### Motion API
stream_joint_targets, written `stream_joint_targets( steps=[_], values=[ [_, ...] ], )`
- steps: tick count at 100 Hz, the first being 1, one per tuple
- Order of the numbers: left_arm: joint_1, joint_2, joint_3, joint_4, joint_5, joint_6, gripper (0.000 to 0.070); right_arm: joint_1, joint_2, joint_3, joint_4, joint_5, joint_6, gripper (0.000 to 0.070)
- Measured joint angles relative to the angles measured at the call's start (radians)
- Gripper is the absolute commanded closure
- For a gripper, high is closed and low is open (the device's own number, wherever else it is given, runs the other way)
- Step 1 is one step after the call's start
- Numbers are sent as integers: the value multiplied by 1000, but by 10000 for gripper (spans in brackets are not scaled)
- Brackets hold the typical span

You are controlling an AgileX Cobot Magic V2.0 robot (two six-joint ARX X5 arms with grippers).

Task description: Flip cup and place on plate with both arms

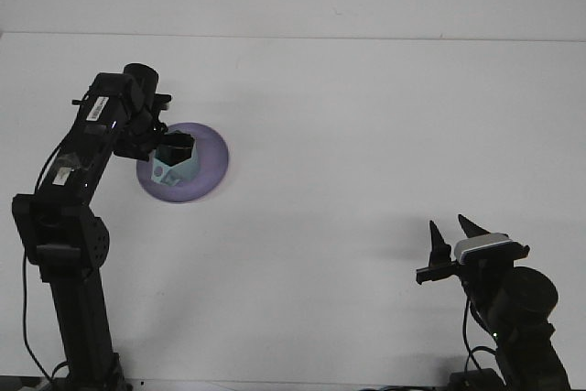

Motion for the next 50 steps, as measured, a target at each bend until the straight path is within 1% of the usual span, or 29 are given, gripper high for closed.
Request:
stream_joint_targets(
  steps=[11, 21, 30, 34, 37, 40, 43, 50],
  values=[
    [5, -30, 16, 1, 0, 0, 150, 0, 0, 0, 0, 0, 0, 358],
    [12, -115, 17, 6, 0, 0, 150, 0, 0, 0, 0, 0, 0, 359],
    [23, -233, 24, 6, 0, -5, 161, 0, 0, 0, -1, 0, 0, 359],
    [29, -288, 29, 9, 0, -10, 183, 0, 0, 0, 0, 0, 0, 359],
    [34, -330, 32, 10, 0, -15, 229, 0, 0, 0, 0, 0, 0, 359],
    [37, -370, 36, 10, 0, -21, 301, 0, 0, 0, 0, 0, 0, 359],
    [42, -407, 38, 11, 0, -23, 394, 0, 0, 0, 0, 0, 0, 359],
    [49, -488, 39, 12, 0, -28, 658, 0, 0, 0, 0, 0, 0, 370]
  ],
)
